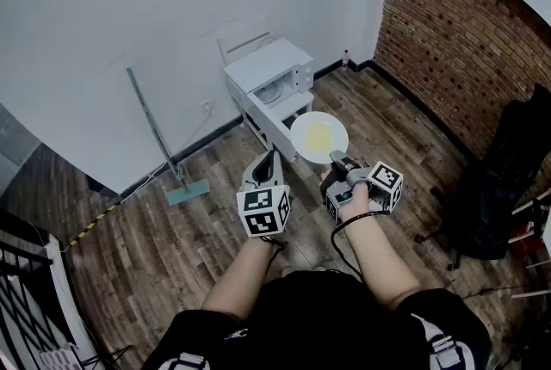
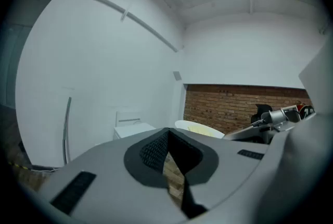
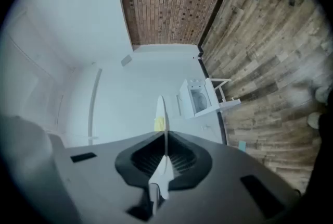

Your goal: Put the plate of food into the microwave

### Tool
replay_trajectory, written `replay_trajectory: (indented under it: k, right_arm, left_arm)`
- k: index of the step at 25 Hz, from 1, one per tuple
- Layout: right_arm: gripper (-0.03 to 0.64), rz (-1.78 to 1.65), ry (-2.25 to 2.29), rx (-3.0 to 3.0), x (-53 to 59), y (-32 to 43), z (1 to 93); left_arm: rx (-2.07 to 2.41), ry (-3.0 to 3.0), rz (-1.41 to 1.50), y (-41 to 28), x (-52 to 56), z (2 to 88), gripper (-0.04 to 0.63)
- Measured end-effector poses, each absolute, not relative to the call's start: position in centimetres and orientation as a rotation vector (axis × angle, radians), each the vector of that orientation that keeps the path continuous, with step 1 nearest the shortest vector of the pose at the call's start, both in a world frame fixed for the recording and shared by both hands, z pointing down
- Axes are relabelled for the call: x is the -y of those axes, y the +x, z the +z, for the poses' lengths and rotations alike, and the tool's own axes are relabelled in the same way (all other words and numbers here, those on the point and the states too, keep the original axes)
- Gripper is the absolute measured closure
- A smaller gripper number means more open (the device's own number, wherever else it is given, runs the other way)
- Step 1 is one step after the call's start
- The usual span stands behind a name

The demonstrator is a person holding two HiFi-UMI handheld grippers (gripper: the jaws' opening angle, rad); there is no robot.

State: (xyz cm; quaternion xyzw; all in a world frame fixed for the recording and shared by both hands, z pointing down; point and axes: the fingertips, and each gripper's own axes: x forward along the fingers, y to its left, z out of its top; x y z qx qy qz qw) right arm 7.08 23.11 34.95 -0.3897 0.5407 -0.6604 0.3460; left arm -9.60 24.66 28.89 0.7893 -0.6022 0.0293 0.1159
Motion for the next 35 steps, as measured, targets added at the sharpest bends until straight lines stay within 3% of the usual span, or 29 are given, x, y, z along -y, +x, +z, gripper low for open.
replay_trajectory:
  k: [25,35]
  right_arm:
    - [0.594,-1.623,-1.175,-1.425,-22.7,7.4,37.4]
    - [0.594,-1.618,-1.111,-1.412,-15.7,13.4,38.9]
  left_arm:
    - [1.627,2.293,0.072,-10.6,-21.6,34.0,0.597]
    - [1.620,2.337,0.147,-3.0,-13.9,34.8,0.597]
